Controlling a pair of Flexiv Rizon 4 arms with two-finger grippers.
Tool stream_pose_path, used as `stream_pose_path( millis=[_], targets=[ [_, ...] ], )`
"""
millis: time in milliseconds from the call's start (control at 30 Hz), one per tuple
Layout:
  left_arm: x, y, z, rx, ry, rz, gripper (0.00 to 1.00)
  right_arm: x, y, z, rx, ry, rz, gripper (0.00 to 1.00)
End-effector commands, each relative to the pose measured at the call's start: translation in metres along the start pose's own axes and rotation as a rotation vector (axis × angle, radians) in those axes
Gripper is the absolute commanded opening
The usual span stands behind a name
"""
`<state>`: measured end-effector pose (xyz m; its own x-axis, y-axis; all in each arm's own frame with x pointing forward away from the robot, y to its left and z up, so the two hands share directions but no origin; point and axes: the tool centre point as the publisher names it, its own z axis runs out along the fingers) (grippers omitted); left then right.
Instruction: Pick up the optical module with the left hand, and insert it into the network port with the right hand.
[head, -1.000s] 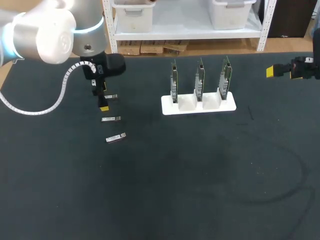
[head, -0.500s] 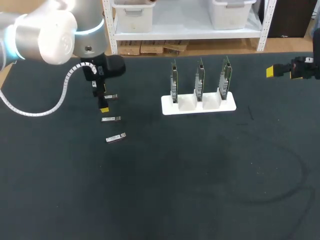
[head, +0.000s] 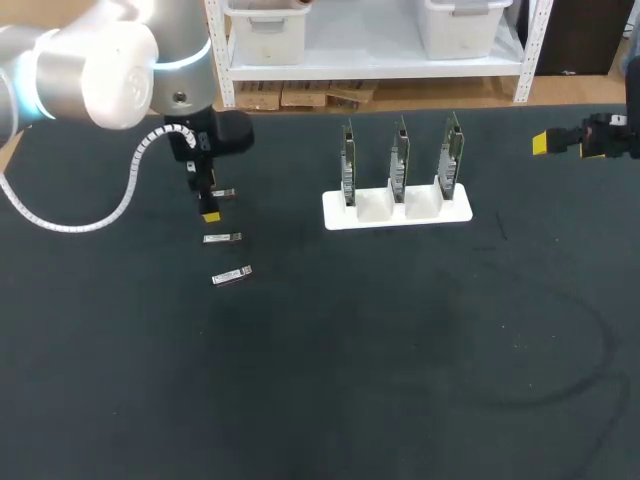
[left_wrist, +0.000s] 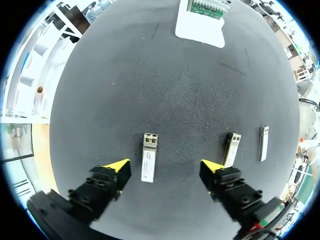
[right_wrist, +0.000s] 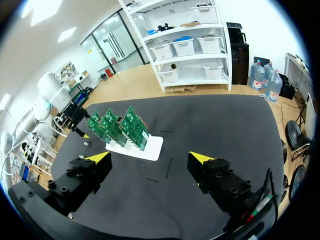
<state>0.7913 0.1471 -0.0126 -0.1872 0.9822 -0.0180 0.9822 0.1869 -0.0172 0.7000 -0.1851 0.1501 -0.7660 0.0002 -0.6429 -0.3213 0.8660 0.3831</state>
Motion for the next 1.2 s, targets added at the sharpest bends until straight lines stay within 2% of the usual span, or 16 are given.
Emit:
stream_pose_path(
  millis=[33, 100, 133, 167, 200, 233, 333, 400, 733, 800, 1000, 1200],
  targets=[
    [-0.002, 0.007, 0.001, 0.013, 0.009, 0.002, 0.36, 0.0, 0.0, 0.0, 0.0, 0.0, 0.0, 1.0],
    [-0.002, 0.007, 0.003, 0.015, 0.011, 0.003, 0.1, 0.0, 0.0, 0.0, 0.0, 0.0, 0.0, 1.0],
    [-0.001, 0.006, 0.003, 0.017, 0.013, 0.003, 0.08, 0.0, 0.0, 0.0, 0.0, 0.0, 0.0, 1.0],
    [-0.001, 0.006, 0.004, 0.019, 0.013, 0.002, 0.1, 0.0, 0.0, 0.0, 0.0, 0.0, 0.0, 1.0],
    [0.0, 0.006, 0.005, 0.02, 0.013, 0.001, 0.05, 0.0, 0.0, 0.0, 0.0, 0.0, 0.0, 1.0],
    [0.0, 0.006, 0.006, 0.022, 0.013, 0.0, 0.06, 0.0, 0.0, 0.0, 0.0, 0.0, 0.0, 1.0],
    [0.001, 0.005, 0.007, 0.026, 0.01, -0.006, 0.11, 0.0, 0.0, 0.0, 0.0, 0.0, 0.0, 1.0],
    [0.001, 0.004, 0.008, 0.027, 0.007, -0.007, 0.0, 0.0, 0.0, 0.0, 0.0, 0.0, 0.0, 1.0],
    [0.001, 0.004, 0.006, 0.018, -0.015, -0.021, 0.0, 0.0, 0.0, 0.0, 0.0, 0.0, 0.0, 1.0],
    [0.0, 0.005, 0.003, 0.013, -0.056, -0.025, 0.0, 0.0, 0.0, 0.0, 0.0, 0.0, 0.0, 1.0],
    [-0.006, 0.005, -0.027, -0.027, -0.291, -0.044, 0.0, 0.0, 0.0, 0.0, 0.0, 0.0, 0.0, 1.0],
    [-0.017, 0.004, -0.071, -0.113, -0.473, -0.023, 0.0, 0.0, 0.0, 0.0, 0.0, 0.0, 0.0, 1.0]
  ],
)
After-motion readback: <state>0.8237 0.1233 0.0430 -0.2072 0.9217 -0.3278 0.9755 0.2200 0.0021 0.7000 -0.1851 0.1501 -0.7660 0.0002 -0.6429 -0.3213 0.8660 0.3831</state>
